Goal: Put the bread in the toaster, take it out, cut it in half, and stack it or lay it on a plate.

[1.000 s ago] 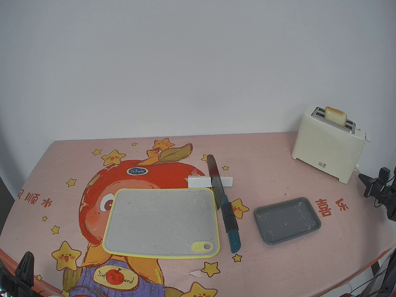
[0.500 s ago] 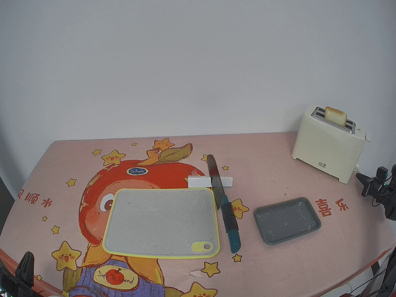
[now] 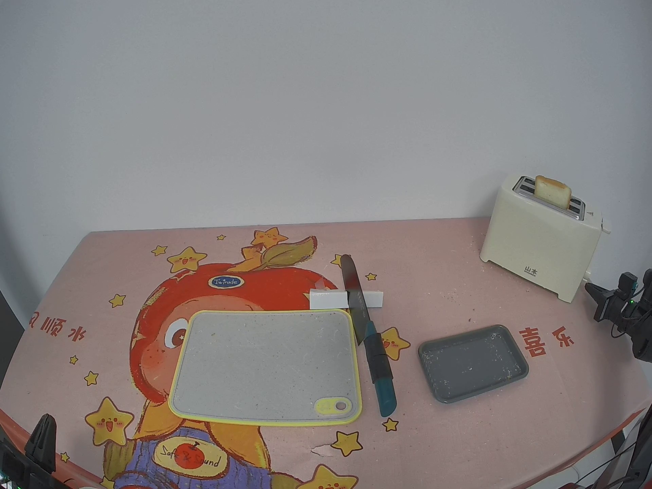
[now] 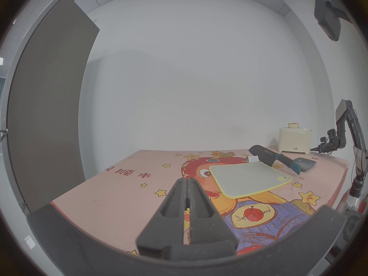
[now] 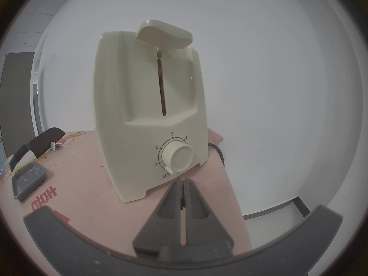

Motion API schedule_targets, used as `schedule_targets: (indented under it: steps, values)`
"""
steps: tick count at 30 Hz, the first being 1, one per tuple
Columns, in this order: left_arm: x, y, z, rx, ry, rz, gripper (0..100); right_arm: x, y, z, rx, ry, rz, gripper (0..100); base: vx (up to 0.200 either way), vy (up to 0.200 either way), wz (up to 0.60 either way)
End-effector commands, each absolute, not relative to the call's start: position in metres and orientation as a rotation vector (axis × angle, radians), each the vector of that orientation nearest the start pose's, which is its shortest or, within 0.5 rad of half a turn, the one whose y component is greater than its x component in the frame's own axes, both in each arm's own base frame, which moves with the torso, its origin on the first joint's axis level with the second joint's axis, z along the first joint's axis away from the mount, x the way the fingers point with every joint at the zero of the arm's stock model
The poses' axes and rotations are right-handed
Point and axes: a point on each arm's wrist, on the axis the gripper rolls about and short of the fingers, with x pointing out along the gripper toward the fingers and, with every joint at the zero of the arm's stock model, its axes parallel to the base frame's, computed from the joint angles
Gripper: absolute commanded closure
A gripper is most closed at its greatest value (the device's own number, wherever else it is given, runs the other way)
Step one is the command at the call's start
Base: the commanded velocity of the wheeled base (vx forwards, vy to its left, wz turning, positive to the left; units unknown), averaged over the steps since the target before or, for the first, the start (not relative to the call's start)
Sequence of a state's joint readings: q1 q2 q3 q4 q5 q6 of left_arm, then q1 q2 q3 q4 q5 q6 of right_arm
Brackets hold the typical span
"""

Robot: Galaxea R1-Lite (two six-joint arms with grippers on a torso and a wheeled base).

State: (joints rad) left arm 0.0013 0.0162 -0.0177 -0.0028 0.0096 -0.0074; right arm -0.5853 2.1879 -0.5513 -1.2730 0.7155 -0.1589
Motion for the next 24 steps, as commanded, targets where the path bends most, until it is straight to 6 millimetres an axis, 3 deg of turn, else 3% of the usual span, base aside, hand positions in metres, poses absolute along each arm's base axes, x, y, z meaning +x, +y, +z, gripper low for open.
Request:
schedule_targets:
  steps: [1,24]
  values:
    - [-0.0222,0.0002,0.076,-0.008,0.005,0.012,100,0.2825,-0.1686,0.0309,0.061,0.277,0.154,100,0.0,0.0,0.0]
    - [-0.0222,0.0002,0.076,-0.008,0.005,0.012,100,0.2849,-0.1677,0.0359,0.048,0.261,0.161,100,0.0,0.0,0.0]
